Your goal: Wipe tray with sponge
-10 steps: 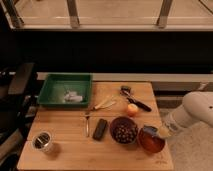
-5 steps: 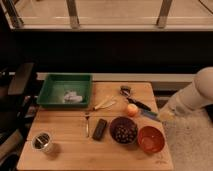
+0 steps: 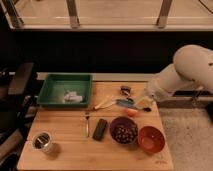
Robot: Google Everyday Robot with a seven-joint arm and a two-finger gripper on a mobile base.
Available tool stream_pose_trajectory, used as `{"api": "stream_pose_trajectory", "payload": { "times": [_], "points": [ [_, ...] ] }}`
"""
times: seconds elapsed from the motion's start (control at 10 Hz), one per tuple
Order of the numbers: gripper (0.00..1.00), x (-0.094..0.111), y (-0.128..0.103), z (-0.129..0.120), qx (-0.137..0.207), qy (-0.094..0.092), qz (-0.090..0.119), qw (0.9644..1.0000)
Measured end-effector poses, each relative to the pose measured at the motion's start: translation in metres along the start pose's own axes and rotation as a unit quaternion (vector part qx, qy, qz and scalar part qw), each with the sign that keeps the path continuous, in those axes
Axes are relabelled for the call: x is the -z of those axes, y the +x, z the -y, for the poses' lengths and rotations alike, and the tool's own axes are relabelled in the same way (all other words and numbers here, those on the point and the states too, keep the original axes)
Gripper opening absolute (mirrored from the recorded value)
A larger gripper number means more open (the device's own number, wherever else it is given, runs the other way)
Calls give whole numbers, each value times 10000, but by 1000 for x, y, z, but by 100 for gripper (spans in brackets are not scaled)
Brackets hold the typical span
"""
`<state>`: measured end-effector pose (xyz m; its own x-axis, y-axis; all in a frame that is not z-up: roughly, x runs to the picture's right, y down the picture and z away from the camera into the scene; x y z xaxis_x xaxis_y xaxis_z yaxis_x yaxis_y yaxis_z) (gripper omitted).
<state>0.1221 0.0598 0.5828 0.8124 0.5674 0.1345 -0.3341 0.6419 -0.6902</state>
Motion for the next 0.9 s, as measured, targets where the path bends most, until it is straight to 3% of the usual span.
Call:
{"api": "stream_pose_trajectory", "payload": {
  "times": [0.2,0.9],
  "points": [
    [0,-12,-13,-6,269,-186,1,9995],
    [0,-13,-13,-3,266,-178,42,9995]
  ]
}}
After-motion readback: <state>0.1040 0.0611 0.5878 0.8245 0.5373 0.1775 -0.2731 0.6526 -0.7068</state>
